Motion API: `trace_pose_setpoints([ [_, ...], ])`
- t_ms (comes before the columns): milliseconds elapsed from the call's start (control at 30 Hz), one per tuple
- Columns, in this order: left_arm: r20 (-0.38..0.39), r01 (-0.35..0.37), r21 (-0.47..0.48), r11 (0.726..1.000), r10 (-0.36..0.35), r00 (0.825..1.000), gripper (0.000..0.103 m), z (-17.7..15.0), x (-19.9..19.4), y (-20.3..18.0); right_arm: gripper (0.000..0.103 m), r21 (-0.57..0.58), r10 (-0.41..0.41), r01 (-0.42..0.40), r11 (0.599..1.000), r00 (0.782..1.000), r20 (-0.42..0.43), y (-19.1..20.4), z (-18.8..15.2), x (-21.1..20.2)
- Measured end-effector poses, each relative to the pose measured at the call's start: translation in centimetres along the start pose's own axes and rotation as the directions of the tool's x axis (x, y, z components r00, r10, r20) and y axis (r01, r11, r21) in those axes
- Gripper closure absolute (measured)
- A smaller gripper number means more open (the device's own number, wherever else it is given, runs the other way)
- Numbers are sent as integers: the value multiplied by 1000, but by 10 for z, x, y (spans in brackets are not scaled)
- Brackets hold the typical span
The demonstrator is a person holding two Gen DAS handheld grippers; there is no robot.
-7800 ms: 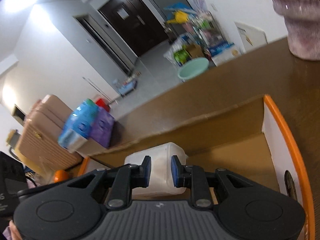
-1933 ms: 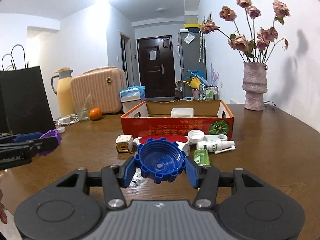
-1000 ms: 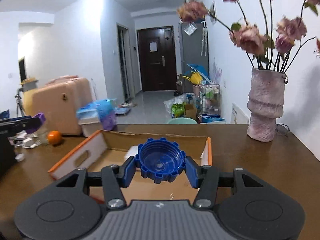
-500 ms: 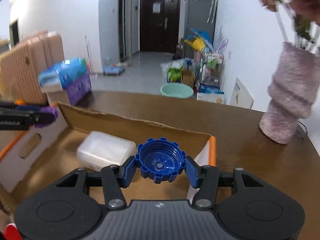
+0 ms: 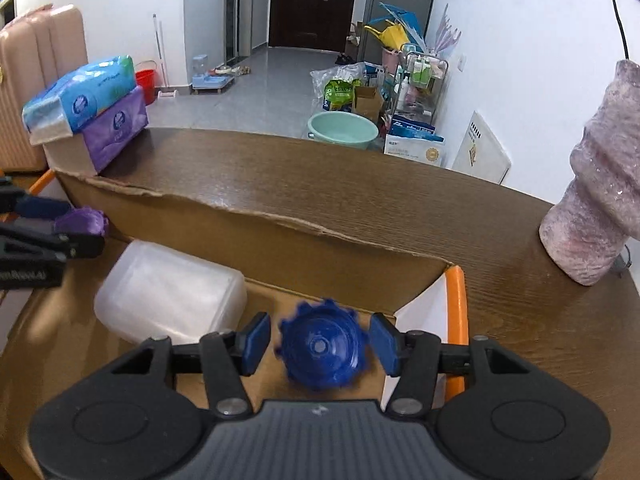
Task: Organize rigid objects
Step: 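Carry both caps into the box and open both tools, then withdraw both tools from the box back over the table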
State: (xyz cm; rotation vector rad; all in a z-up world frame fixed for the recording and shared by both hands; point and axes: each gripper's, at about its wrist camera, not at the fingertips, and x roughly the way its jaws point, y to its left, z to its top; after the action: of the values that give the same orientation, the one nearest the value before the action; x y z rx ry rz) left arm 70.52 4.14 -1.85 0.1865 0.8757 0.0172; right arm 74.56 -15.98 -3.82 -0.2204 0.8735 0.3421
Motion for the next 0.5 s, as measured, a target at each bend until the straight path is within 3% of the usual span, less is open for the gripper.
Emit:
trace_pose_setpoints([
  [167,37,17,-33,999,-16,999,46,-8,-32,3,43,92,34,-40,995,997,68,-11,-6,-29],
  [333,99,57,-60,997,-50,994,39,-22,-91,8,42,111,67,-87,990,983,174,-10,-30,-98],
  [500,224,147,-86,985,-125,967,33,-63,-167,6,30,80,125,-156,984,944,305,6,-88,-179],
])
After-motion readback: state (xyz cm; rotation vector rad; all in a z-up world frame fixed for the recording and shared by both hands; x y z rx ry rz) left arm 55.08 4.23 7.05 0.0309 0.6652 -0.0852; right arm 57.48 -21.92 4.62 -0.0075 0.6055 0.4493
